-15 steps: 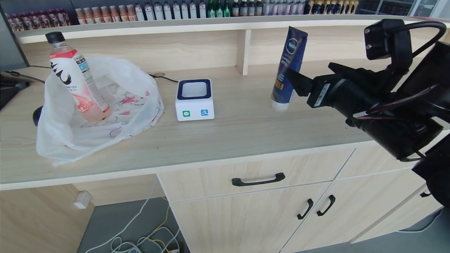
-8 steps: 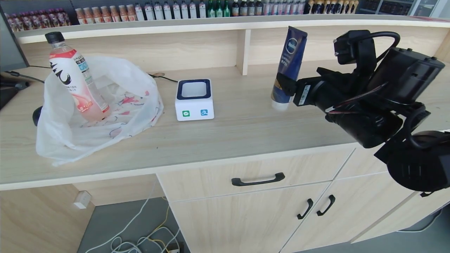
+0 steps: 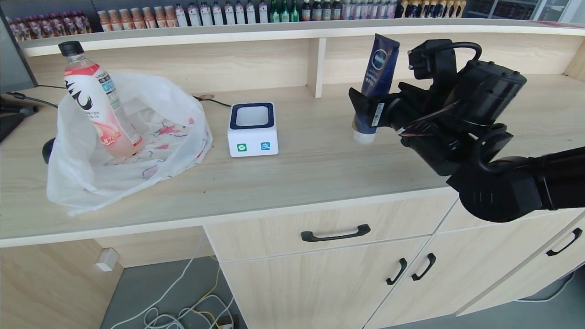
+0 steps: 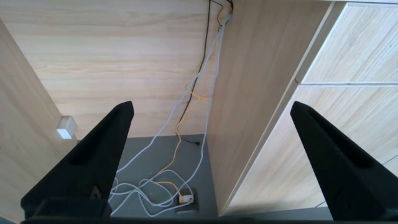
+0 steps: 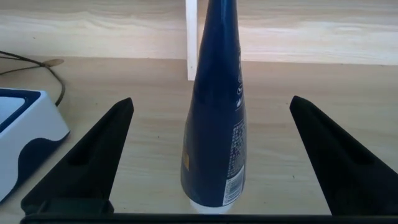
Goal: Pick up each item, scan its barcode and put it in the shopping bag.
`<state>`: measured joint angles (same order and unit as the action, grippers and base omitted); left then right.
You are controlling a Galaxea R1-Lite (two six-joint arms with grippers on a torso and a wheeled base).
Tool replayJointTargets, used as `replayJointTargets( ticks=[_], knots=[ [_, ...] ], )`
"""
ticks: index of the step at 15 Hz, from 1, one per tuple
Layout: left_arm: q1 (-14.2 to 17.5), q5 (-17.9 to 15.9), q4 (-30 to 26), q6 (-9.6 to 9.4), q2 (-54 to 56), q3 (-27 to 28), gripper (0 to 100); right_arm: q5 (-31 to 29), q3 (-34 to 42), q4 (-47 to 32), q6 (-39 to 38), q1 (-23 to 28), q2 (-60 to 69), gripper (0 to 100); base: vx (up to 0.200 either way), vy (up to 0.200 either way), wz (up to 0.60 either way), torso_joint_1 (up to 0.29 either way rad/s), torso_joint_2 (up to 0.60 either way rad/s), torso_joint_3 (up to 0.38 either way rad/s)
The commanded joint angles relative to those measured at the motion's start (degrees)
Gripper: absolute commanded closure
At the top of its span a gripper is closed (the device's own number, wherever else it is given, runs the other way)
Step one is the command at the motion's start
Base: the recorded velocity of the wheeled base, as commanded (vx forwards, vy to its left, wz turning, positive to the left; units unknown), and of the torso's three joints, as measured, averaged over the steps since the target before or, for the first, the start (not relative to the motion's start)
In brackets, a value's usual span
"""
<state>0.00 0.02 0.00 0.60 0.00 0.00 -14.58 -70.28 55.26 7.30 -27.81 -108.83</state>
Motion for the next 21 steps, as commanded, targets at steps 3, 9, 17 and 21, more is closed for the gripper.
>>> replayJointTargets(
  ticks=[3, 9, 17, 21],
  knots=[
    [0.0, 0.0, 0.0, 0.02, 0.0, 0.0, 0, 0.2, -4.5, 0.0, 0.0, 1.6, -4.7, 0, 0.000, 0.000, 0.00, 0.000, 0.00, 0.000],
    [0.0, 0.0, 0.0, 0.02, 0.0, 0.0, 0, 0.2, -8.1, 0.0, -0.1, 1.6, -8.0, 0, 0.000, 0.000, 0.00, 0.000, 0.00, 0.000],
    [0.0, 0.1, 0.0, 0.02, 0.0, 0.0, 0, 0.0, -9.6, -0.1, 0.0, 1.5, -8.9, 0, 0.000, 0.000, 0.00, 0.000, 0.00, 0.000],
    [0.0, 0.0, 0.0, 0.02, 0.0, 0.0, 0, 0.0, -9.5, -0.1, -0.1, 1.4, -8.9, 0, 0.000, 0.000, 0.00, 0.000, 0.00, 0.000]
  ],
)
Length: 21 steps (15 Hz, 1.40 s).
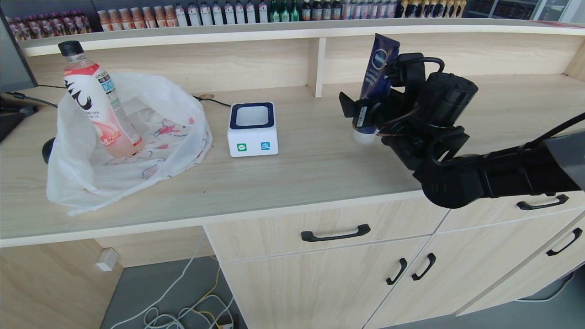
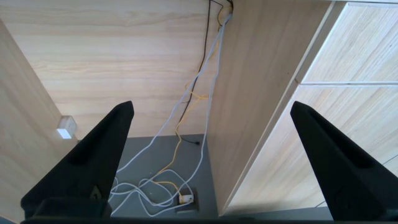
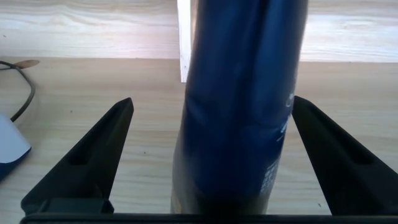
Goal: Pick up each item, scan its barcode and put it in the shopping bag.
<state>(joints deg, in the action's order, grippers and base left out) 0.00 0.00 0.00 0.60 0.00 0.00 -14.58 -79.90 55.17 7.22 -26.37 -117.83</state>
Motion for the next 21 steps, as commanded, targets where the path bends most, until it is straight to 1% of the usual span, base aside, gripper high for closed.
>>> replayJointTargets(
  ticks=[1, 10, 11, 21],
  knots=[
    [0.0, 0.1, 0.0, 0.02, 0.0, 0.0, 0, 0.0, 0.2, 0.0, 0.0, -0.1, 0.0, 0, 0.000, 0.000, 0.00, 0.000, 0.00, 0.000],
    [0.0, 0.0, 0.0, 0.02, 0.0, 0.0, 0, 0.0, -0.2, 0.0, 0.0, -0.2, -1.2, 0, 0.000, 0.000, 0.00, 0.000, 0.00, 0.000],
    [0.0, 0.0, 0.0, 0.02, 0.0, 0.0, 0, -0.1, -0.2, 0.0, 0.1, -0.2, -1.2, 100, 0.000, 0.000, 0.00, 0.000, 0.00, 0.000],
    [0.0, 0.0, 0.0, 0.02, 0.0, 0.0, 0, 0.0, -0.2, 0.0, 0.0, -1.4, -0.1, 100, 0.000, 0.000, 0.00, 0.000, 0.00, 0.000]
  ],
)
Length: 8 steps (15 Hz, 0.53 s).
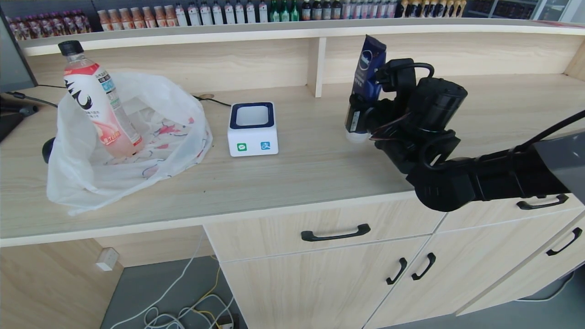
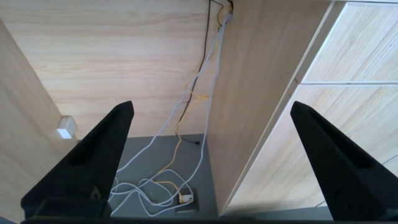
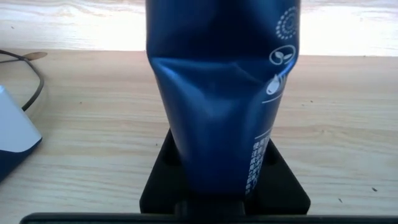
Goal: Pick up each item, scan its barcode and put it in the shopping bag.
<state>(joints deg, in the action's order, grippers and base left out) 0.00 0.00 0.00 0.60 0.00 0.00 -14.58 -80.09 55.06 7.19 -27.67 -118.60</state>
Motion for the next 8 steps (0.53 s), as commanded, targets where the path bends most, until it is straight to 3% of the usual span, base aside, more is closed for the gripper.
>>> replayJointTargets(
  ticks=[1, 8],
  knots=[
    [0.0, 0.0, 0.0, 0.02, 0.0, 0.0, 0, 0.0, 0.0, 0.1, 0.0, -0.4, 0.9, 100, 0.000, 0.000, 0.00, 0.000, 0.00, 0.000],
    [0.0, 0.0, 0.0, 0.02, 0.0, 0.0, 0, -0.4, 8.7, 0.2, 0.3, -4.0, 10.6, 100, 0.000, 0.000, 0.00, 0.000, 0.00, 0.000]
  ],
)
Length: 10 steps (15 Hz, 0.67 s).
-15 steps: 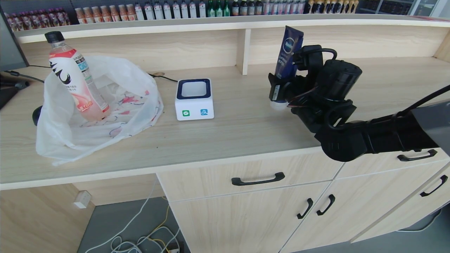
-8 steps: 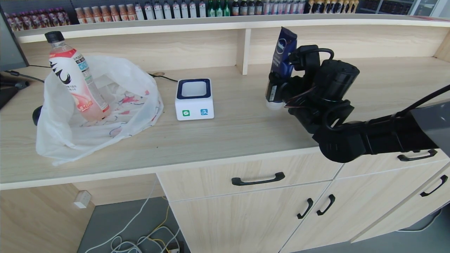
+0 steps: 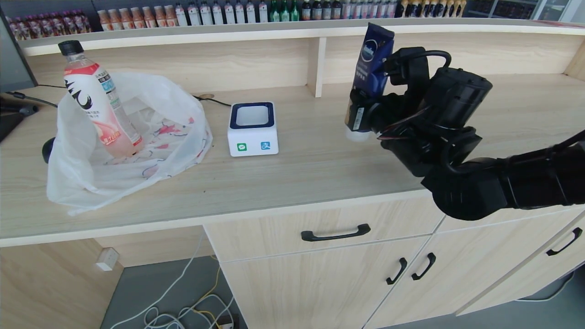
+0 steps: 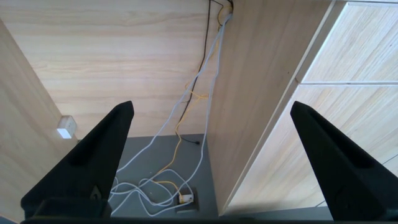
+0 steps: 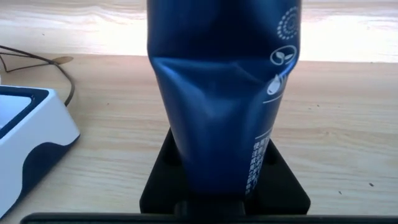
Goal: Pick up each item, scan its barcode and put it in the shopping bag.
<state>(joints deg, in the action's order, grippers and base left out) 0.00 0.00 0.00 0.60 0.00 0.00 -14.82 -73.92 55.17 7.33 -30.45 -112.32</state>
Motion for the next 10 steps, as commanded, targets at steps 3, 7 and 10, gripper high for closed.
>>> replayJointTargets(
  ticks=[3, 7, 10],
  knots=[
    [0.0, 0.0, 0.0, 0.02, 0.0, 0.0, 0, -1.9, 9.1, 0.3, 0.8, -2.9, 10.5, 100, 0.000, 0.000, 0.00, 0.000, 0.00, 0.000],
    [0.0, 0.0, 0.0, 0.02, 0.0, 0.0, 0, -2.1, 18.4, 0.6, 1.7, -4.7, 17.8, 100, 0.000, 0.000, 0.00, 0.000, 0.00, 0.000],
    [0.0, 0.1, 0.0, 0.02, 0.0, 0.0, 0, -2.8, 26.4, 3.9, 1.7, -5.7, 21.9, 100, 0.000, 0.000, 0.00, 0.000, 0.00, 0.000]
  ],
)
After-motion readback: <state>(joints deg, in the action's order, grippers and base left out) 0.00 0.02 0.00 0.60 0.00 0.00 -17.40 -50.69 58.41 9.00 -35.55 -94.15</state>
